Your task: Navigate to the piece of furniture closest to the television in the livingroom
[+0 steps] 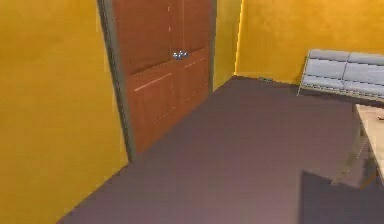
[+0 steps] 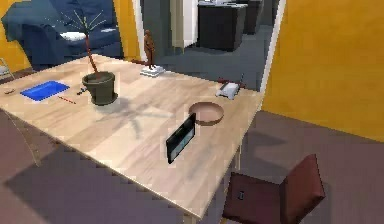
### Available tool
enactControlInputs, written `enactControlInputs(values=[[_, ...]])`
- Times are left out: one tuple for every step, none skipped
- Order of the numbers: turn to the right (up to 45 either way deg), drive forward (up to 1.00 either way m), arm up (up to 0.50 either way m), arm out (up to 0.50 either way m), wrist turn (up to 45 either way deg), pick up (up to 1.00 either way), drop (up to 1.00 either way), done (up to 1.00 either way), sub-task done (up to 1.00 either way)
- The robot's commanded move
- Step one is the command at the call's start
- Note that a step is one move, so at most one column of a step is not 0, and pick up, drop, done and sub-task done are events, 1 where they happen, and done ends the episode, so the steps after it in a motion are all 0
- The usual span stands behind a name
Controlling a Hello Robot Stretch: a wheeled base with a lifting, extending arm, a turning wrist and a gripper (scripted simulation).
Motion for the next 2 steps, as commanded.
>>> enactControlInputs(values=[[27.0, 0.0, 0.0, 0.0, 0.0, 0.0, 0.0, 0.0, 0.0], [0.0, 1.0, 0.0, 0.0, 0.0, 0.0, 0.0, 0.0, 0.0]])
